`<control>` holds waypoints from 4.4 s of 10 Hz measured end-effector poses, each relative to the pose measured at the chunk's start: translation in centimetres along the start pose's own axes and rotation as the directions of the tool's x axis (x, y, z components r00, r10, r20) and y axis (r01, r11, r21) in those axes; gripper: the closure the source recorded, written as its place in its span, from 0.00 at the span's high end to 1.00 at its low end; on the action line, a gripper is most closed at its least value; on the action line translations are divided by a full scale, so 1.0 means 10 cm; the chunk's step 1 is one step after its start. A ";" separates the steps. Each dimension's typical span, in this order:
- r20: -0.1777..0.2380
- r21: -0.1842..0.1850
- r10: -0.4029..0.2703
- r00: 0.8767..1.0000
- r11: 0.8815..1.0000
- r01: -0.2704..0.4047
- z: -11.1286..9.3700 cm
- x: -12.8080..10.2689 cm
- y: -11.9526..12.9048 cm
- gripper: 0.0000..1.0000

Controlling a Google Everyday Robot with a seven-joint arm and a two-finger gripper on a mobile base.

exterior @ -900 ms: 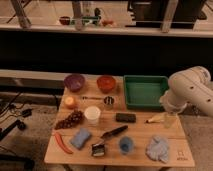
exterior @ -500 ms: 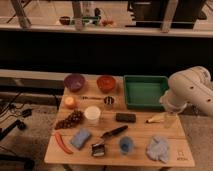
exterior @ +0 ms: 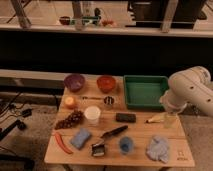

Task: Place fork in tray

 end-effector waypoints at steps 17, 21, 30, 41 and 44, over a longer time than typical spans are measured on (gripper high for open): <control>0.053 0.005 -0.075 0.996 0.997 0.075 0.24 -0.81 -0.50 0.80; 0.111 0.015 -0.171 0.979 0.985 0.170 0.47 -1.62 -0.94 0.80; 0.226 0.069 -0.347 0.910 0.938 0.341 0.57 -2.70 -1.36 0.80; 0.265 0.121 -0.439 0.858 0.898 0.422 0.52 -3.60 -1.56 0.80; 0.275 0.110 -0.467 0.840 0.884 0.455 0.61 -3.89 -1.64 0.80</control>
